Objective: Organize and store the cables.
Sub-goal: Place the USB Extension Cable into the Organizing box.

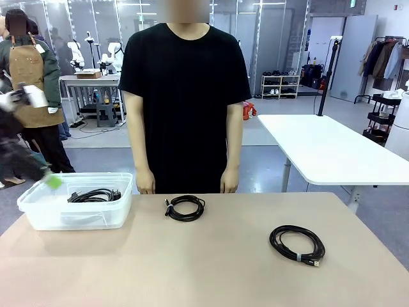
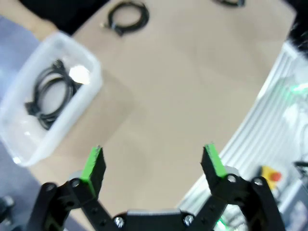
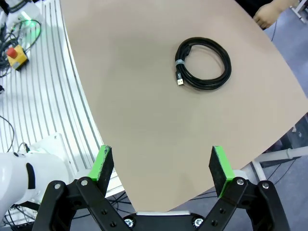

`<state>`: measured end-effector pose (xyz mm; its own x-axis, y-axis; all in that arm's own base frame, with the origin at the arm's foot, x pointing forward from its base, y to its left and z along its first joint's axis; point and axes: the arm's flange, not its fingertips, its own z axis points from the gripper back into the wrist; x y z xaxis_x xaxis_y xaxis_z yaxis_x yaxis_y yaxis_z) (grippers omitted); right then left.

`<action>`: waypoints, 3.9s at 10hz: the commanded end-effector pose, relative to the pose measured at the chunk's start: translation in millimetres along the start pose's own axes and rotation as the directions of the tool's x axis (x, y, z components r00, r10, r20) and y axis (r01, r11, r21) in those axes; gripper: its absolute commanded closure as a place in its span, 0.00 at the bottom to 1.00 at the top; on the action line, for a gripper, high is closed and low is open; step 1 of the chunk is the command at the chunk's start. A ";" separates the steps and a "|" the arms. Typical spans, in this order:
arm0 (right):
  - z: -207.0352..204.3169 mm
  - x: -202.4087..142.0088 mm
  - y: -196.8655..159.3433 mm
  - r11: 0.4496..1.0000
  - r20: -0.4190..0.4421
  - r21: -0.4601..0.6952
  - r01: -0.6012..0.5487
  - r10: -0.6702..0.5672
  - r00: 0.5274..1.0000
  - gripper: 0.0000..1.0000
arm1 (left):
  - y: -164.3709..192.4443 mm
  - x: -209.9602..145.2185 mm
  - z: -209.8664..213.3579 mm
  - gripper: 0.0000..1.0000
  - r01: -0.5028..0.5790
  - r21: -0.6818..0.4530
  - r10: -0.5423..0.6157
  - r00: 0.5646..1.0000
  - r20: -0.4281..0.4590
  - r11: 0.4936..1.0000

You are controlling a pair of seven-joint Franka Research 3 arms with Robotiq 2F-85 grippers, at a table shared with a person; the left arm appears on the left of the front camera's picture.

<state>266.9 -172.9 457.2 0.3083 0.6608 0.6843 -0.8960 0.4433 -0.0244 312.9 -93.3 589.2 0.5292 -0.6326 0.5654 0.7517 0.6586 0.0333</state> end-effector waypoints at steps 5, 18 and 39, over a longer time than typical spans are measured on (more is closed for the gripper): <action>-5.7 3.6 -3.1 1.000 -0.010 0.006 -0.008 0.008 1.000 0.00 | -15.1 128.0 -89.6 0.00 -0.309 0.164 0.332 0.932 -0.142 0.937; -5.7 3.6 -3.1 1.000 -0.010 0.006 -0.008 0.008 1.000 0.00 | -20.3 189.0 -190.7 0.00 -0.455 0.178 0.486 0.847 -0.216 0.872; -5.7 3.6 -3.1 1.000 -0.010 0.006 -0.008 0.008 1.000 0.00 | 57.1 181.7 -417.9 0.00 -0.664 0.396 0.745 0.662 -0.085 0.635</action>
<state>270.2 -169.1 456.0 0.3079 0.6696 0.6759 -0.9009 0.4336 -0.0191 602.1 -338.6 353.8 0.9560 0.0419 0.2902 -0.0301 0.9985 -0.0450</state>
